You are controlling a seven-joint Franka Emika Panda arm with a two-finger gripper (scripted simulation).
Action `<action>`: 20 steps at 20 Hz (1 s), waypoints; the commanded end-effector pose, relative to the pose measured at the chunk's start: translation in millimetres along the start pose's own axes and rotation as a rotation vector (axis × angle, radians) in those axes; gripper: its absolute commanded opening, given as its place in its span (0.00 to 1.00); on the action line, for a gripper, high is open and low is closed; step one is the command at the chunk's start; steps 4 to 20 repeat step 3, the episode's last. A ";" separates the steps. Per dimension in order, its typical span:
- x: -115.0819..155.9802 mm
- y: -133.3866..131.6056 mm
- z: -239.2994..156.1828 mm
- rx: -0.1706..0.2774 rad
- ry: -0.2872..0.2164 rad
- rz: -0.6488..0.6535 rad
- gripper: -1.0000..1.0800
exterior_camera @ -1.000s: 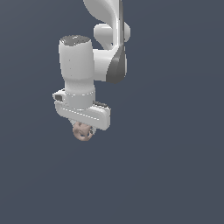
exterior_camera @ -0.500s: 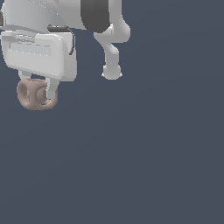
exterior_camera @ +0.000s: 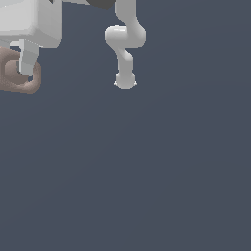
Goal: Pick up the object and move it to a goal position.
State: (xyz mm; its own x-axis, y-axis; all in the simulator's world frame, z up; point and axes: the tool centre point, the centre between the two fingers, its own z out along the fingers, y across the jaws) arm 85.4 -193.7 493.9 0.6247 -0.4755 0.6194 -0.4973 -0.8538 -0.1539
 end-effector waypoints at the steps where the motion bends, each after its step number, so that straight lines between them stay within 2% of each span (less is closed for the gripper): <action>1: -1.2 -0.5 1.1 -0.001 -0.002 -0.001 0.00; 20: -2.8 -1.0 3.1 -0.001 -0.006 -0.003 0.00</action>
